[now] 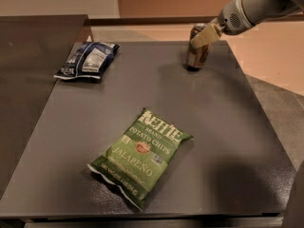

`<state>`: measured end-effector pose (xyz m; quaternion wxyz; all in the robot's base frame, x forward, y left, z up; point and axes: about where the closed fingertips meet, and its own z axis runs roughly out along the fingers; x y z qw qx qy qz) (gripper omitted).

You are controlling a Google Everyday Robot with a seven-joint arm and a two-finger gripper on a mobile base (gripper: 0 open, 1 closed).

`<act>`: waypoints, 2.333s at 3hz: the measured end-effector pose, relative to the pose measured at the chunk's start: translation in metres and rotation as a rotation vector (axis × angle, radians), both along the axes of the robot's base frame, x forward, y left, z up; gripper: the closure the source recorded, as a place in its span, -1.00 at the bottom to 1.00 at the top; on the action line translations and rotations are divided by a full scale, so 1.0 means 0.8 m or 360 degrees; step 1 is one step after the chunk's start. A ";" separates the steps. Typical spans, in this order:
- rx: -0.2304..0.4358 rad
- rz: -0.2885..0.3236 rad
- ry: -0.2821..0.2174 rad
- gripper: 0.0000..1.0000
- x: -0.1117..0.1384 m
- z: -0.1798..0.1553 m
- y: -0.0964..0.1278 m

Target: Move orange can near green jalapeno chip bag

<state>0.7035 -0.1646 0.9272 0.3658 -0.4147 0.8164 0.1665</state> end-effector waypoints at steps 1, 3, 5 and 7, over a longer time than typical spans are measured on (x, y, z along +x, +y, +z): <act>-0.0036 0.0121 -0.0023 1.00 -0.043 0.019 0.008; -0.0076 0.0417 -0.0071 1.00 -0.147 0.027 0.054; -0.0044 0.0626 -0.0043 1.00 -0.219 0.003 0.106; -0.0083 0.0654 -0.0053 0.20 -0.239 -0.026 0.122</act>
Offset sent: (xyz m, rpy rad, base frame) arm -0.1417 0.0428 0.0341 -0.0792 -0.0646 0.3099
